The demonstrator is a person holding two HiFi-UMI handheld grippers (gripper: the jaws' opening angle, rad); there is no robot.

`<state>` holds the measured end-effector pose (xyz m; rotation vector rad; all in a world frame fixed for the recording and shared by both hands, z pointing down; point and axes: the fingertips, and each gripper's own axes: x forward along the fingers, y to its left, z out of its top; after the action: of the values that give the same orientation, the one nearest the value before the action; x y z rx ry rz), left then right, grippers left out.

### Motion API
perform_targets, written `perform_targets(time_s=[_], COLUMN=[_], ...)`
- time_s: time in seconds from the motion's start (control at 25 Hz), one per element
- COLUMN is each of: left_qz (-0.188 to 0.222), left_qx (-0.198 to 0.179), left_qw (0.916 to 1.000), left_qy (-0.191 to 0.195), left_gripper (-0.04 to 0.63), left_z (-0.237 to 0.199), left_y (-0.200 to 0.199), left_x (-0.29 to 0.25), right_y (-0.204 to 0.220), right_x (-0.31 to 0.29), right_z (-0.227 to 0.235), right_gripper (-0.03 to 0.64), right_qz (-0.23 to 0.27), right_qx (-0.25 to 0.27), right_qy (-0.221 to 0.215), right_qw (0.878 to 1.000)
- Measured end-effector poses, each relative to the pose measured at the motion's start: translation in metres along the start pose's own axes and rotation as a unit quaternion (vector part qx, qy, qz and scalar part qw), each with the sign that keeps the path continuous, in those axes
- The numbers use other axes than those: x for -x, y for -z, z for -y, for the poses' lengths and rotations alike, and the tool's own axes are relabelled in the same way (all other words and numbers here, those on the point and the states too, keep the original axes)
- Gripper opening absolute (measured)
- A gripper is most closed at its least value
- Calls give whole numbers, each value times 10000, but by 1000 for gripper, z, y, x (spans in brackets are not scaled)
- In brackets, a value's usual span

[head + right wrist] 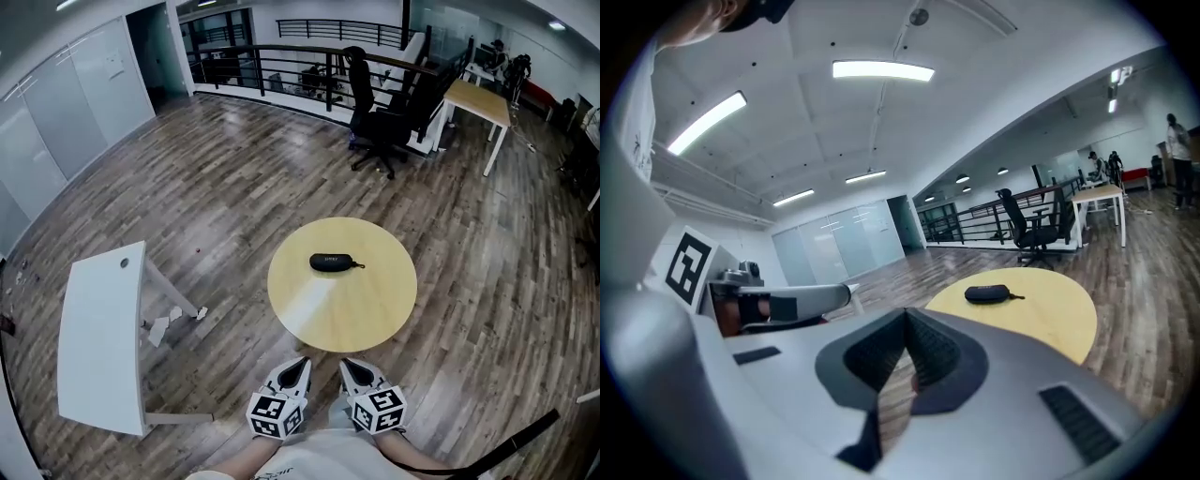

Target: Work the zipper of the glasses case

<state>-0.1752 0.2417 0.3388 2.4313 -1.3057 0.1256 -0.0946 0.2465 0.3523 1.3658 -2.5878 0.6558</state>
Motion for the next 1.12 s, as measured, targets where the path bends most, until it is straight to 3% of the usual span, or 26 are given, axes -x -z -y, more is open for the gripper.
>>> perform_targets(time_s=[0.32,0.56,0.8,1.12], left_qz=[108,36,56,18], left_qx=[-109,-106,-114,-495], left_qw=[9997,9994,9992,9987], left_qy=[-165,-323,-370,81], left_gripper=[6,6,6,6], left_z=[2,-2,-14,-24], left_y=[-51,-62,-71,-93], left_x=[-123,-157,-173,-200], right_y=[-68,-92,-107,-121], right_x=[-49,-66,-76,-90], right_z=[108,152,165,161], right_gripper=[2,2,3,2], right_qz=[154,176,161,241], right_qx=[127,45,145,81], right_qy=[-273,-244,-172,15], right_qw=[9994,9995,9996,9997])
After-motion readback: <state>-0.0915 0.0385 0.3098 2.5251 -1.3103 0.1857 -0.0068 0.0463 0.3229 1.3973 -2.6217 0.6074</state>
